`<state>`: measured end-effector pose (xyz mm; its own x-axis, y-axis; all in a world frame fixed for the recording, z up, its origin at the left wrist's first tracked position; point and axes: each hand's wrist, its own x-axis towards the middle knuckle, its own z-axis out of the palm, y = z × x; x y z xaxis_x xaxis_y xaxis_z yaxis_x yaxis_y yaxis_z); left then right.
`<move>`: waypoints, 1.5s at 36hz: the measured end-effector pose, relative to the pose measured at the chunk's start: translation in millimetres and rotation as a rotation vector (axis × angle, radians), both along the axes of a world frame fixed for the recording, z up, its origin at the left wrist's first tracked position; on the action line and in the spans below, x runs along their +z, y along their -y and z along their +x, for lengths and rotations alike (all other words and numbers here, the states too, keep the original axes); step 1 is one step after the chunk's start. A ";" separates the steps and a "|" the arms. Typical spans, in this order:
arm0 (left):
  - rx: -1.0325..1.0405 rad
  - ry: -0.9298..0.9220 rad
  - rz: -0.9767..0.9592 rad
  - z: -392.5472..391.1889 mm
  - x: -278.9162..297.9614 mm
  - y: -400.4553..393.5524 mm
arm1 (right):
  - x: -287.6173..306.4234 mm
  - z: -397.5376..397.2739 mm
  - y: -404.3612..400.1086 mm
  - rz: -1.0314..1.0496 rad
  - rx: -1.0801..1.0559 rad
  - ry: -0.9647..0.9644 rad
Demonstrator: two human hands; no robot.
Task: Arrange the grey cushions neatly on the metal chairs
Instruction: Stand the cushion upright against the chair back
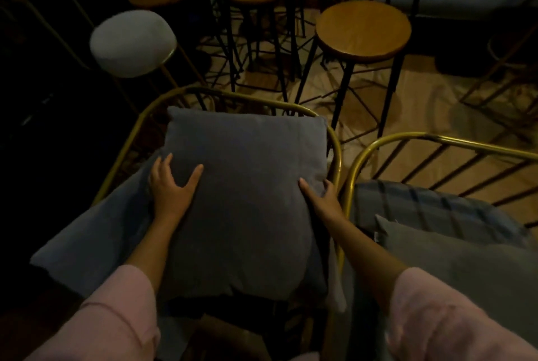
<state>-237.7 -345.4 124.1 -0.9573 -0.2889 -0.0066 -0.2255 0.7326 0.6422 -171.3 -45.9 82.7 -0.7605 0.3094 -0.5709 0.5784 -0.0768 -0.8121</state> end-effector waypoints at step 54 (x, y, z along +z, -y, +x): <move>-0.261 0.350 0.796 54.7 -0.3 -535.3 | 55.9 146.7 -520.5 0.179 -0.429 -0.264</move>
<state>-183.0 189.9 123.8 -0.8973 0.1512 -0.4147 -0.3924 0.1570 0.9063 -24.6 474.6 138.6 -0.6549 0.6992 -0.2869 0.2996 -0.1083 -0.9479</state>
